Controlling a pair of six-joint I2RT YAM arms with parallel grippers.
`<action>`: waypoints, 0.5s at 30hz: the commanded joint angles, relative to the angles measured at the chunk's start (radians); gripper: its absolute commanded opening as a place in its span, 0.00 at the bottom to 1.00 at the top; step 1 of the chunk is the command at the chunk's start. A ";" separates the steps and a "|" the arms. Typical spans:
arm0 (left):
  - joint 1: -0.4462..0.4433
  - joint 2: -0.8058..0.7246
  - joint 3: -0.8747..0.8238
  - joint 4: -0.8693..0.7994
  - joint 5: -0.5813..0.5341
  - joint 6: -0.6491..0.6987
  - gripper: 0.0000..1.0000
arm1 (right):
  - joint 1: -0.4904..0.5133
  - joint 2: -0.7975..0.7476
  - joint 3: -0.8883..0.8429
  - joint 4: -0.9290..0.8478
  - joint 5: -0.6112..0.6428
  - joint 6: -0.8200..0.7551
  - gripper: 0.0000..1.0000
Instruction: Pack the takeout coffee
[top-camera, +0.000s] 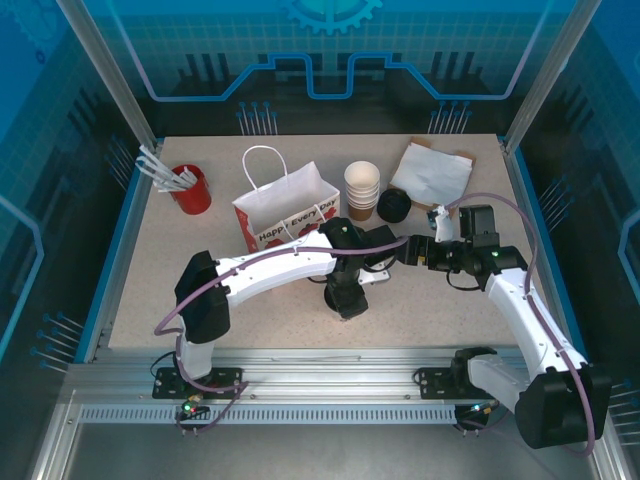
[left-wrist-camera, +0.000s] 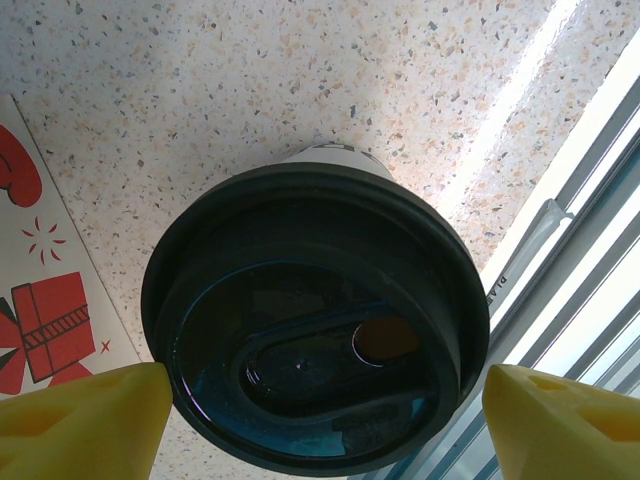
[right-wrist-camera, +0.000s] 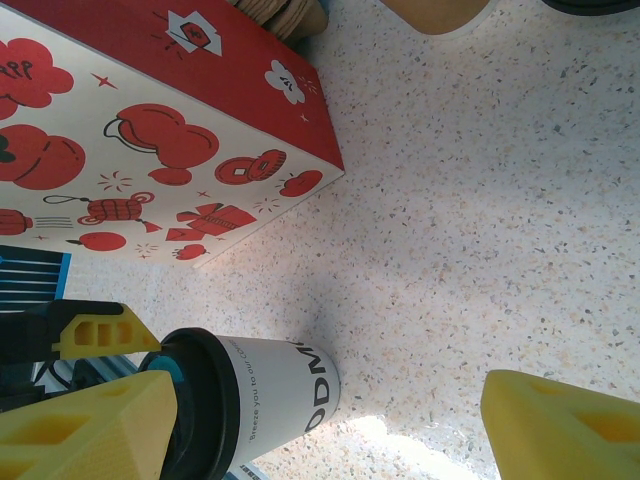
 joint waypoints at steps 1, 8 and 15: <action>0.006 0.027 0.009 -0.010 0.011 0.019 0.83 | -0.016 -0.010 -0.019 -0.014 -0.025 -0.015 0.81; 0.006 0.016 0.012 -0.006 0.009 0.019 0.84 | -0.016 -0.006 -0.020 -0.013 -0.026 -0.015 0.81; 0.006 0.005 0.012 -0.001 0.012 0.021 0.85 | -0.016 -0.001 -0.019 -0.013 -0.027 -0.016 0.81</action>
